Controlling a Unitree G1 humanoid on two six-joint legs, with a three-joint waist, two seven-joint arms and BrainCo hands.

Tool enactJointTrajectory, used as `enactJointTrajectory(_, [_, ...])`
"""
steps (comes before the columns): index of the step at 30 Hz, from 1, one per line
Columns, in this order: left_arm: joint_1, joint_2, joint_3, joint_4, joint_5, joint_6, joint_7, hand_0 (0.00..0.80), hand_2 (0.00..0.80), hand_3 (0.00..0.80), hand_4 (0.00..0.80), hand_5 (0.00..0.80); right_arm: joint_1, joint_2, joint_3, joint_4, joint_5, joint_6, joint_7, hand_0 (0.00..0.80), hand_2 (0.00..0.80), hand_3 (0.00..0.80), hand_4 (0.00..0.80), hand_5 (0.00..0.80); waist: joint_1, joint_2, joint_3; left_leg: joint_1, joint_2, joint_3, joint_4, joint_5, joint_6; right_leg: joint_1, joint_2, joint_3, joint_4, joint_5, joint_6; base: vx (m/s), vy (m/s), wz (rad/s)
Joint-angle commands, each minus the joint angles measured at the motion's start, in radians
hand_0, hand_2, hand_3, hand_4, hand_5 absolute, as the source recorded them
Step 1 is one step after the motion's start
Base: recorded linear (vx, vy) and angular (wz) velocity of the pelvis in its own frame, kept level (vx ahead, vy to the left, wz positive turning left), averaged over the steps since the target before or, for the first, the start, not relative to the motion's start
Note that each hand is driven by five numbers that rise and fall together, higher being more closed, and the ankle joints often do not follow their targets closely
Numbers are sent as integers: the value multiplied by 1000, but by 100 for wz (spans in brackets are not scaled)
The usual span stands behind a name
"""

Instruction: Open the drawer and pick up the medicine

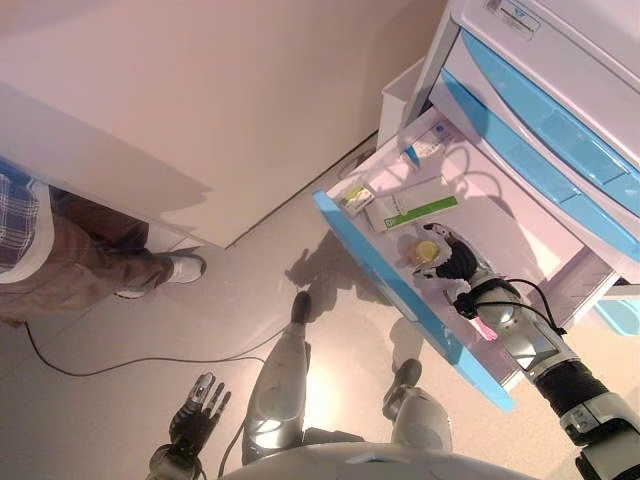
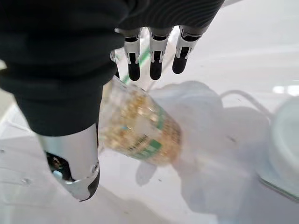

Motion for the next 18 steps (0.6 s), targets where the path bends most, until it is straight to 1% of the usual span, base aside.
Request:
enactJointTrajectory(1, [11,21,-42,-19,19,-16,-9,0,0,0,0,0,-34,11,31,-24,-29,-22,0,0,0,0,0,0,9,-4,-17,41,33,16,84,-99,11,-93,-13,18,30,102,-38,0,0,0])
enactJointTrajectory(6, [7,21,-44,-17,16,-14,-8,0,0,0,0,0,-36,16,39,-1,-31,-11,-1,0,0,0,0,0,8,-4,-18,39,32,15,82,-97,11,-100,-14,19,32,103,-37,0,0,0])
enactJointTrajectory(15, [5,19,-46,-16,17,-10,-8,0,0,0,0,0,-36,29,41,37,-30,-31,-10,0,0,0,0,0,11,1,-13,44,32,16,82,-99,12,-104,-16,18,42,102,-37,0,0,0])
enactJointTrajectory(18, [7,18,-47,-20,17,-8,-3,0,0,0,0,0,-37,29,37,34,-32,-27,-8,0,0,0,0,0,11,3,-15,45,30,15,78,-99,13,-106,-16,18,41,103,-36,0,0,0])
